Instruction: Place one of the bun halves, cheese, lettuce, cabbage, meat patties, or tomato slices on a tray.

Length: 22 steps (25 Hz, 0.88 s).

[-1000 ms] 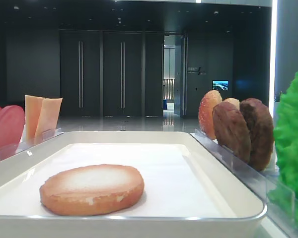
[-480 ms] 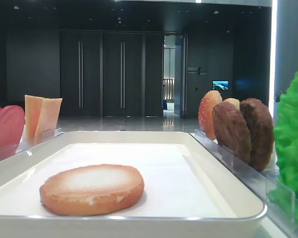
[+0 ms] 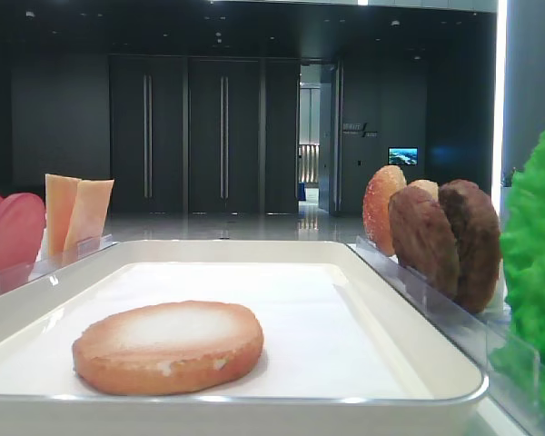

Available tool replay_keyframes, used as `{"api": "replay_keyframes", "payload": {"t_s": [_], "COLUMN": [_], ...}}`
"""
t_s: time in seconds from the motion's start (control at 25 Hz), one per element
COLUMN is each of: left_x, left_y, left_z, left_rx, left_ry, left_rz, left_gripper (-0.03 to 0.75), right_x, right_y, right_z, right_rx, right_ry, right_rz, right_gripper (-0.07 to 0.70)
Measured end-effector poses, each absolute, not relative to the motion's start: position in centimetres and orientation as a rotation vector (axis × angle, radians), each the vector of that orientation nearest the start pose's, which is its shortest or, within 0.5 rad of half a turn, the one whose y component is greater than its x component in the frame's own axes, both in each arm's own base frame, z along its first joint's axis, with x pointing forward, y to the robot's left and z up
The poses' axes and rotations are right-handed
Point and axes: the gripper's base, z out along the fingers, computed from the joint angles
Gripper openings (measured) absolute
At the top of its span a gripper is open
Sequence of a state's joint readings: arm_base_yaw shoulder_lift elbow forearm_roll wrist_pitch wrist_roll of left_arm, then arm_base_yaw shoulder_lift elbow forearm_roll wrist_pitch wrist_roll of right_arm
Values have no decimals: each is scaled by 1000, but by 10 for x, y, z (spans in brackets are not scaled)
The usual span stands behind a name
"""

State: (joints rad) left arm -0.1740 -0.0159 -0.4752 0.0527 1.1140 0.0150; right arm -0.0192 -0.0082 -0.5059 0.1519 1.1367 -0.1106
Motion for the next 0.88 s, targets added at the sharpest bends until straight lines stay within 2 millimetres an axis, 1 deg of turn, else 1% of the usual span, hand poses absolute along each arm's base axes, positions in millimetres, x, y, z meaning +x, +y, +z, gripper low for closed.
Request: {"api": "replay_keyframes", "payload": {"t_s": [0.52, 0.76, 0.88], "left_x": [-6, -6, -7], "left_y": [5, 4, 3], "left_z": [266, 266, 266], "left_rx": [193, 92, 73], "left_ry": [2097, 2105, 2106], "left_rz": [-31, 17, 21], "left_gripper": [692, 692, 692], "right_x": [-10, -10, -10], "right_y": [13, 13, 13], "right_z": [274, 274, 274], "right_rx": [-111, -111, -111], "right_ry": [2095, 2095, 2095], "right_rz": [105, 105, 105], "right_gripper": [524, 524, 524]}}
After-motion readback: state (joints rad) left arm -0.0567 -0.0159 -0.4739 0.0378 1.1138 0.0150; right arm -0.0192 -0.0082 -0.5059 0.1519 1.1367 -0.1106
